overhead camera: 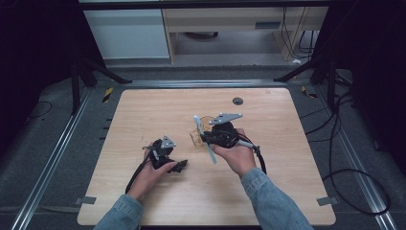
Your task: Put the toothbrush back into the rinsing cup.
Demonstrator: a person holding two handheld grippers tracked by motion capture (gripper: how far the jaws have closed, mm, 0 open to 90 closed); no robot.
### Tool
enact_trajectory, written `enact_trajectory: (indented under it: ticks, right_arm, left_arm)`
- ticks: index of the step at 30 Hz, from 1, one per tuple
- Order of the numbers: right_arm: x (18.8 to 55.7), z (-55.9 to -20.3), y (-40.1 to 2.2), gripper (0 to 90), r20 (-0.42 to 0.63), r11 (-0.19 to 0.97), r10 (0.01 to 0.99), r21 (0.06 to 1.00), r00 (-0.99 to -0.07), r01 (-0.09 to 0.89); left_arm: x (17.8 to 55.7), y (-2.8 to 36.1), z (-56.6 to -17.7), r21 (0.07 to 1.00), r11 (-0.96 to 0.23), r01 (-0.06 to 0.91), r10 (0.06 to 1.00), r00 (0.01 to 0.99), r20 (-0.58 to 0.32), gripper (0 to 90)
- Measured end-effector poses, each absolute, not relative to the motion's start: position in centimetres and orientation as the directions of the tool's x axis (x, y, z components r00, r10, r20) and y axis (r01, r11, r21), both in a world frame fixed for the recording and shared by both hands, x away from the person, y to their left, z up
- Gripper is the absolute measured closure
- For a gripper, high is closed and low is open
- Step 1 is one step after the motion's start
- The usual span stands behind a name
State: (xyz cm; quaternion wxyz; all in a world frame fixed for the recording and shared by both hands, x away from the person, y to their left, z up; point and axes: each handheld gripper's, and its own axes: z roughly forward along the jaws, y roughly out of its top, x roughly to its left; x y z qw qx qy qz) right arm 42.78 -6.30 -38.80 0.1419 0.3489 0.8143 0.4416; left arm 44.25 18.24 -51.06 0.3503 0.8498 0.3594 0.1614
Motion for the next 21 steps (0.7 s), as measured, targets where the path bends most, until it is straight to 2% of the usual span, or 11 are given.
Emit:
enact_trajectory:
  ticks: [21]
  right_arm:
    - [43.1,-37.6,-5.1,79.3,0.069,0.26,0.713,0.899,-0.698,0.353]
  left_arm:
    - [44.3,18.2,-51.1,0.711,-0.496,0.499,0.725,0.689,0.022,0.0]
